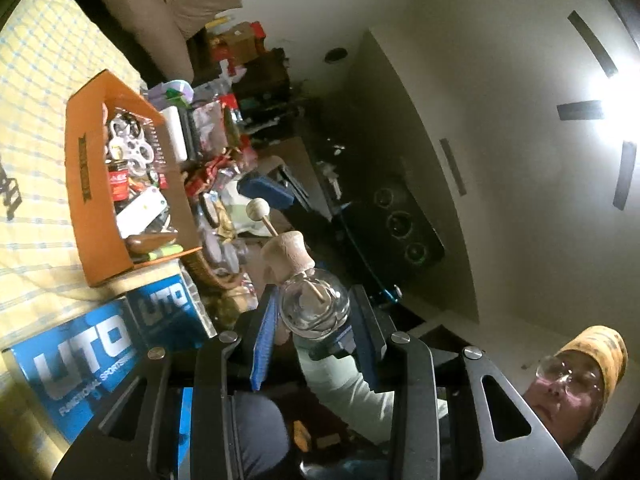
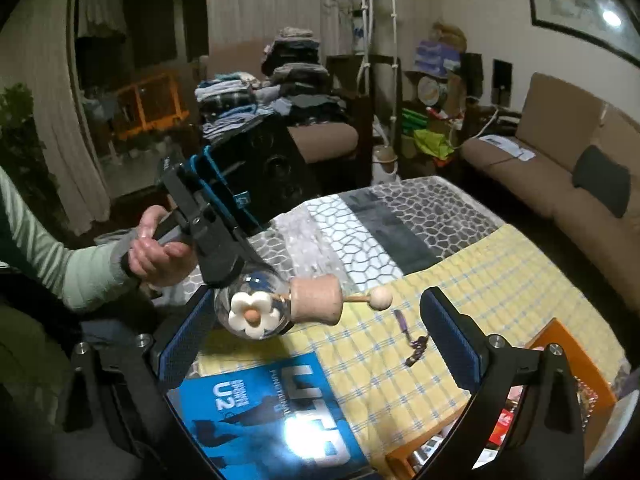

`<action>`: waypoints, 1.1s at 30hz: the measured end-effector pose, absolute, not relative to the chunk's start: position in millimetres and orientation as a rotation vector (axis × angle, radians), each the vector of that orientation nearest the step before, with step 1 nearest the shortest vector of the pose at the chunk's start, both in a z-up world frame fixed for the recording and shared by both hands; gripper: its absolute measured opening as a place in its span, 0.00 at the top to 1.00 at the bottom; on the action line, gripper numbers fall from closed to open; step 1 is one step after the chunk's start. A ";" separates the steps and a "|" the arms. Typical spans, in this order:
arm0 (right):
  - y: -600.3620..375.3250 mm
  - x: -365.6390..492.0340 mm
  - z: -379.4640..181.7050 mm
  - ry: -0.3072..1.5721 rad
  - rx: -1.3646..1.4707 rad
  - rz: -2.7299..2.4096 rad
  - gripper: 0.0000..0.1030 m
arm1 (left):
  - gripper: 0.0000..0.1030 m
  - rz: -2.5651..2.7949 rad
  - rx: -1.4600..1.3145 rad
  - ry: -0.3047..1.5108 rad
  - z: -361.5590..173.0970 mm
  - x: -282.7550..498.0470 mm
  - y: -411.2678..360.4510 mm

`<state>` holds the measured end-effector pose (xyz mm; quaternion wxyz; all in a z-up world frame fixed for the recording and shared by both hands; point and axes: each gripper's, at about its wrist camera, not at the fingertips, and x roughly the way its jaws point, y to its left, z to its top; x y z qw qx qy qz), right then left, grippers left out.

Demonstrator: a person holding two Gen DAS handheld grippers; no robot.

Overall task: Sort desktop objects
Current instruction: 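Lift the bottle with the left gripper while the right gripper closes around it, then carry the corked glass bottle over the orange box and lower it inside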

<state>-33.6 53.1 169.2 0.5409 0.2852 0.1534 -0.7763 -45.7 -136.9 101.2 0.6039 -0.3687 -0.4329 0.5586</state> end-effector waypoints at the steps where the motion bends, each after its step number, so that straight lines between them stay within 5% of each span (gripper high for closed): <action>1: 52.3 -33.7 168.4 0.354 0.686 -1.832 0.06 | 0.66 1.284 -0.851 -1.005 100.7 -45.8 -136.6; 3: 54.3 -33.6 170.0 0.329 0.680 -1.833 0.07 | 0.66 1.285 -0.856 -1.000 102.0 -46.2 -133.7; 9: 50.3 -39.5 168.7 0.297 0.716 -1.795 0.30 | 0.66 1.265 -0.858 -1.003 99.4 -45.5 -126.7; 14: 47.1 -38.2 171.2 0.306 0.704 -1.820 0.30 | 0.66 1.259 -0.842 -1.018 100.6 -45.1 -125.3; 16: 46.3 -38.8 170.9 0.323 0.722 -1.847 0.30 | 0.60 1.285 -0.849 -1.032 99.6 -45.9 -124.3; 18: 48.6 -38.5 171.0 0.332 0.730 -1.876 0.30 | 0.44 1.301 -0.868 -1.058 94.7 -48.9 -125.2; 21: 54.6 -38.2 171.7 0.377 0.741 -1.940 0.30 | 0.39 1.334 -0.894 -1.074 88.3 -56.8 -122.8; 33: 93.9 -52.4 162.3 0.833 0.979 -2.080 0.30 | 0.36 1.634 -1.111 -0.504 141.0 -115.7 -15.3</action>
